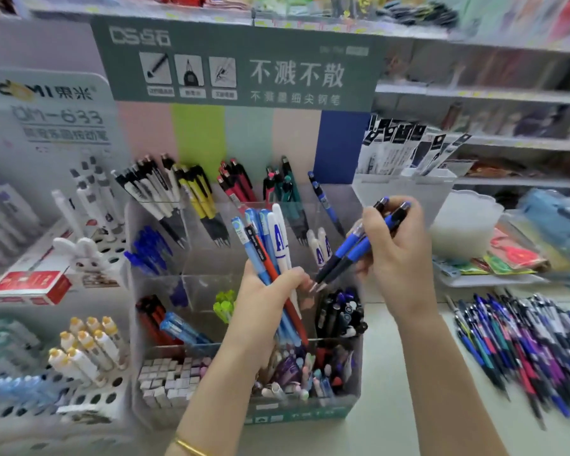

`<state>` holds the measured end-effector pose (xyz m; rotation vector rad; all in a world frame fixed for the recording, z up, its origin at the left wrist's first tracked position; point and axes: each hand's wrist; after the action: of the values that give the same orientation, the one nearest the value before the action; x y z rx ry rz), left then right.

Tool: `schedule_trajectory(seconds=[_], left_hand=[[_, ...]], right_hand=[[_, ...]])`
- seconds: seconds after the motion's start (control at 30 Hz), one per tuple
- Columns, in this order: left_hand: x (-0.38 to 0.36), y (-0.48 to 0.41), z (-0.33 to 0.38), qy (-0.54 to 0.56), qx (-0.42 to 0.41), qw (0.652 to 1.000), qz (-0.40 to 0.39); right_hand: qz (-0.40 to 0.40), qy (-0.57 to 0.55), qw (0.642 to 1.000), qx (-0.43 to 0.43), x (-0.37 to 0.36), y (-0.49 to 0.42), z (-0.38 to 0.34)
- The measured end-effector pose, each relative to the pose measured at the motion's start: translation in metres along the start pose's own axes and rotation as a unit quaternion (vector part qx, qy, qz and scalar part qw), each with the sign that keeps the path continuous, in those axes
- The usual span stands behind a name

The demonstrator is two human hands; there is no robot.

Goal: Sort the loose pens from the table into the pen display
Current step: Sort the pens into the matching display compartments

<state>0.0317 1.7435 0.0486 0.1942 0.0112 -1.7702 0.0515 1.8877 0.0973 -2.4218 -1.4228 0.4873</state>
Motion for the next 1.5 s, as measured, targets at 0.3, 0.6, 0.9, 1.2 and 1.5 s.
schedule_trajectory(seconds=[0.3,0.6,0.9,1.2,1.5], left_hand=[[-0.012,-0.022,0.012,-0.145,-0.155,0.97,-0.114],[-0.01,-0.025,0.004,-0.177,-0.169,0.96,-0.135],[-0.002,-0.021,-0.004,-0.137,-0.122,0.97,-0.159],[0.002,-0.007,-0.011,-0.145,-0.106,0.97,-0.166],[0.018,0.004,-0.016,-0.122,-0.037,0.976,-0.175]], right_hand=[[0.023,0.215,0.939,0.269,-0.014,-0.07,0.007],[-0.114,0.436,0.88,0.148,-0.02,-0.089,0.032],[-0.072,0.272,0.955,0.096,0.003,-0.072,0.018],[-0.236,0.031,0.966,-0.101,0.002,0.007,0.009],[-0.169,0.089,0.97,-0.15,-0.011,0.026,0.019]])
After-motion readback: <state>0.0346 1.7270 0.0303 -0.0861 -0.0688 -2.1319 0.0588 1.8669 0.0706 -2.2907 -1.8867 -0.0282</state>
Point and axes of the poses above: each hand's wrist, its own y-axis away from the middle knuckle, its own x-axis out of the back of the hand, z = x × y, and after that the axes turned 10 degrees about -y, right-handed
